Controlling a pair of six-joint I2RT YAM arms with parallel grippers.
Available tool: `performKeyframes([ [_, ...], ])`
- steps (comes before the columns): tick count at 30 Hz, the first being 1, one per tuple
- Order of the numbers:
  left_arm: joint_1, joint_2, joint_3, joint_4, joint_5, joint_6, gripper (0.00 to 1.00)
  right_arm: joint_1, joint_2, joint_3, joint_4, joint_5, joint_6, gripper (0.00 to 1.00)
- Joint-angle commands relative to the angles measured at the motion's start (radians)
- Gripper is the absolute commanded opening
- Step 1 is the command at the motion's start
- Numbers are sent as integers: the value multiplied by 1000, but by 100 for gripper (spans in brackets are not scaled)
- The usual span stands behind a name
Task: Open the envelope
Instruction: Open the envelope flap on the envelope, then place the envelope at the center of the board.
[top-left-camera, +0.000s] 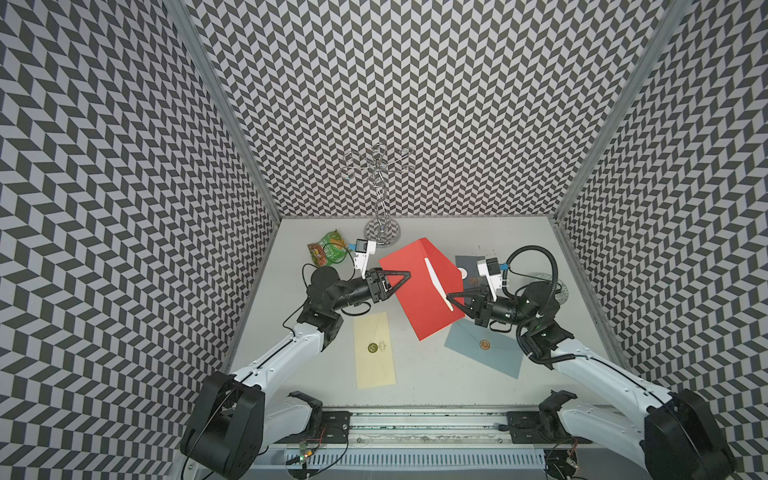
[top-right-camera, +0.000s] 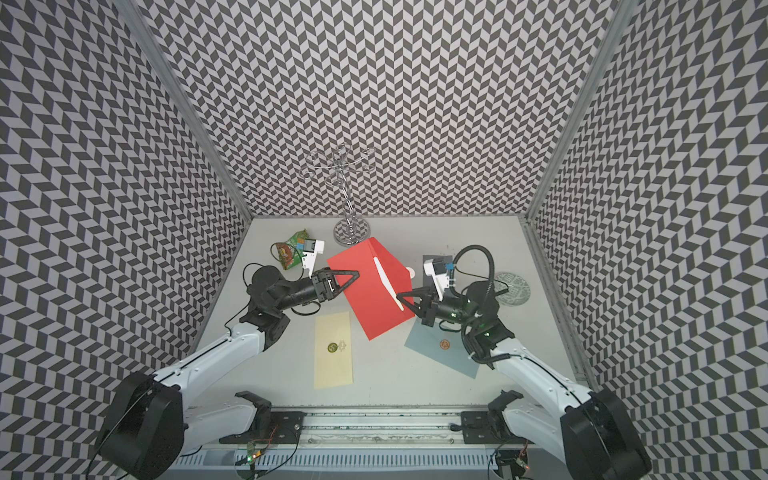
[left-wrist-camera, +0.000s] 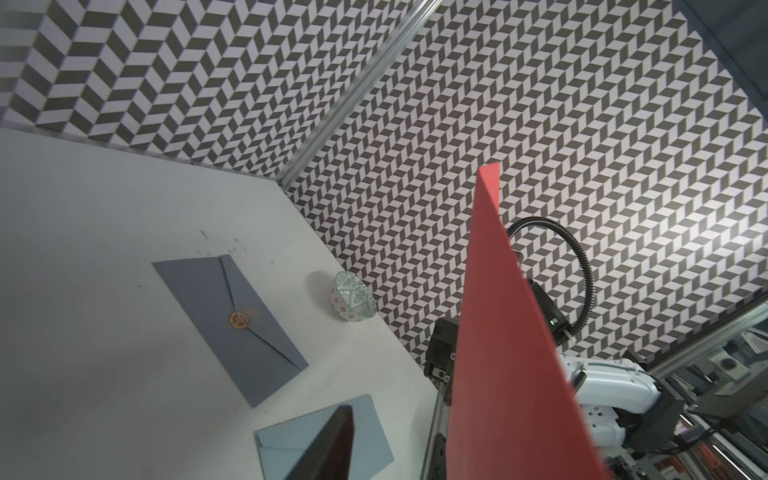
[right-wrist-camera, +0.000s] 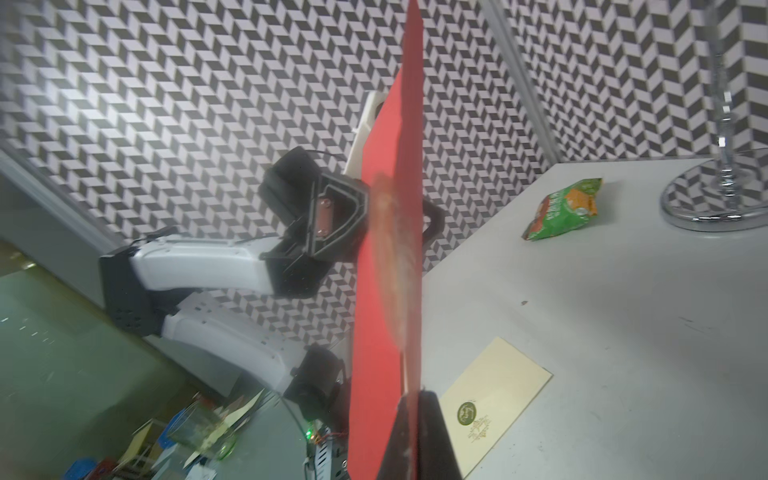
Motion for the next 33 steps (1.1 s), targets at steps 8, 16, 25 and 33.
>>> performKeyframes([
  [8,43,-75,-16,-267,-253,145,63,-12,45,24,-161,502,44,0],
  [16,40,-140,-33,-362,-368,231,64,-30,362,135,-107,310,132,0],
  [25,40,-266,-101,-401,-468,270,71,-10,653,226,44,215,243,0],
  [33,33,-455,-186,-380,-594,251,77,26,821,351,52,249,263,0],
])
